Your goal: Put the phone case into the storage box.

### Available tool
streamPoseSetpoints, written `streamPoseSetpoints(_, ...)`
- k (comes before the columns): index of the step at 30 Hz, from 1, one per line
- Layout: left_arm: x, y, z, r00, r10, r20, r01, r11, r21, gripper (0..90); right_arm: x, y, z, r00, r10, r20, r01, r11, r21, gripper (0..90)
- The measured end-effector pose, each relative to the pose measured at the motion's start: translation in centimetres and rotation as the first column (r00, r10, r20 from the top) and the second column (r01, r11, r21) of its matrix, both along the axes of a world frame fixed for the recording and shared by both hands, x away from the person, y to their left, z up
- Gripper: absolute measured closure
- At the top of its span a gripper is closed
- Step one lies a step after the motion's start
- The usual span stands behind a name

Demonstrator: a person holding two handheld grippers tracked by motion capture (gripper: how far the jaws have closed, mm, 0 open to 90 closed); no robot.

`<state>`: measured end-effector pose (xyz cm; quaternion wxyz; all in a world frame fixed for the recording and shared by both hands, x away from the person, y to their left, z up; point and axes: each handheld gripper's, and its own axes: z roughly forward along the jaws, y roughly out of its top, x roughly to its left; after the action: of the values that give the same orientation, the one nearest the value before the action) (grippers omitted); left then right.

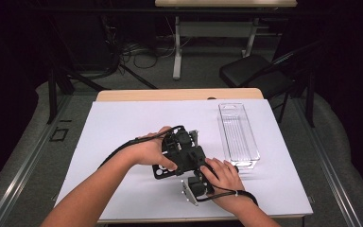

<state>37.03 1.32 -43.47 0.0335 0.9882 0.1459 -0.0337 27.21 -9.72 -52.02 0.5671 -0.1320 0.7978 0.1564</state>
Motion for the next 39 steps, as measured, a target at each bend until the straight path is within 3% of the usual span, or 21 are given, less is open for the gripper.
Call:
streamPoseSetpoints(14,0.14,0.15,0.21,0.9998,0.006,-0.016,-0.006,0.9998,-0.018,14.1,0.7,0.07,-0.37,0.998,-0.011,0.062,0.013,0.9997,-0.022,65.4)
streamPoseSetpoints(20,0.23,0.36,0.26,0.9992,0.011,-0.039,-0.012,0.9996,-0.024,14.1,0.73,0.14,-0.5,0.998,-0.006,0.063,0.008,0.9997,-0.022,67.6)
streamPoseSetpoints(21,0.23,0.36,0.26,0.9992,0.011,-0.039,-0.012,0.9996,-0.024,14.1,0.73,0.14,-0.5,0.998,-0.006,0.063,0.008,0.9997,-0.022,72.3)
streamPoseSetpoints(37,0.45,0.57,0.3,0.9981,0.024,-0.057,-0.026,0.9989,-0.04,14.1,0.86,0.15,-0.48,0.9971,-0.006,0.076,0.008,0.9998,-0.016,77.2)
streamPoseSetpoints(39,0.48,0.63,0.18,0.9966,0.037,-0.074,-0.04,0.9983,-0.042,14.1,0.78,0.22,-0.64,0.9971,-0.013,0.074,0.014,0.9998,-0.013,79.1)
